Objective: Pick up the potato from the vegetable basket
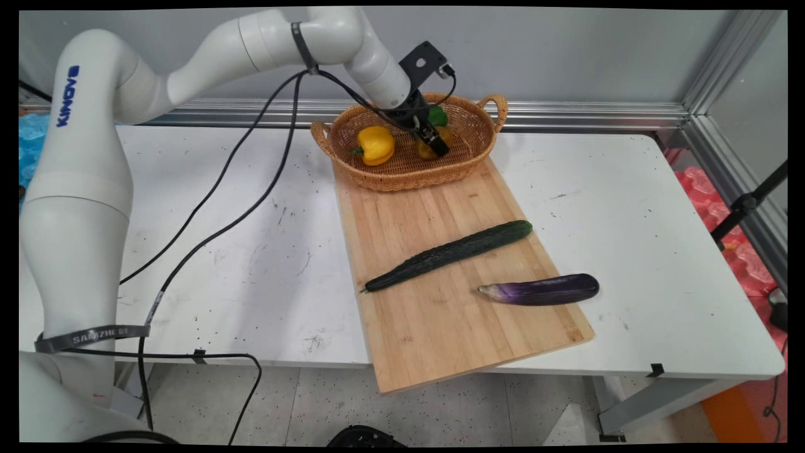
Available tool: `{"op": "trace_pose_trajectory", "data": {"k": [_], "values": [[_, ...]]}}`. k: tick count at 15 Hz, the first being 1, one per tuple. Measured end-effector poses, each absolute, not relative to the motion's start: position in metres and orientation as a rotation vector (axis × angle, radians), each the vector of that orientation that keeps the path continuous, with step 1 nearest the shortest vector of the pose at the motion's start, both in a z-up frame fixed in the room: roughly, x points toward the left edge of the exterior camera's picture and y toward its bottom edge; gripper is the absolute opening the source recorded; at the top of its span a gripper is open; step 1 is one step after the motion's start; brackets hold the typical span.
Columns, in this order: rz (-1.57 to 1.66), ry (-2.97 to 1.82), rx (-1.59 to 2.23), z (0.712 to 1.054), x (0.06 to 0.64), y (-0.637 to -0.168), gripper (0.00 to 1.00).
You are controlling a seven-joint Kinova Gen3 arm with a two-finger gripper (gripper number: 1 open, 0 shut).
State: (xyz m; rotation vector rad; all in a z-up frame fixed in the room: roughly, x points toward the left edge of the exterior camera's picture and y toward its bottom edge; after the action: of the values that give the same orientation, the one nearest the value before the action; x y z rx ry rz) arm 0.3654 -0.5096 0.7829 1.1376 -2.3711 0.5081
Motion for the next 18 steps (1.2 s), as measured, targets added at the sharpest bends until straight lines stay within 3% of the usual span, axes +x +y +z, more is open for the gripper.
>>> {"op": "trace_pose_trajectory", "data": {"k": [9, 18], "values": [[0.500, -2.343, 1.177, 0.770, 0.354, -0.512, 1.00], [0.483, -2.330, 1.195, 0.779, 0.340, -0.505, 1.00]]}}
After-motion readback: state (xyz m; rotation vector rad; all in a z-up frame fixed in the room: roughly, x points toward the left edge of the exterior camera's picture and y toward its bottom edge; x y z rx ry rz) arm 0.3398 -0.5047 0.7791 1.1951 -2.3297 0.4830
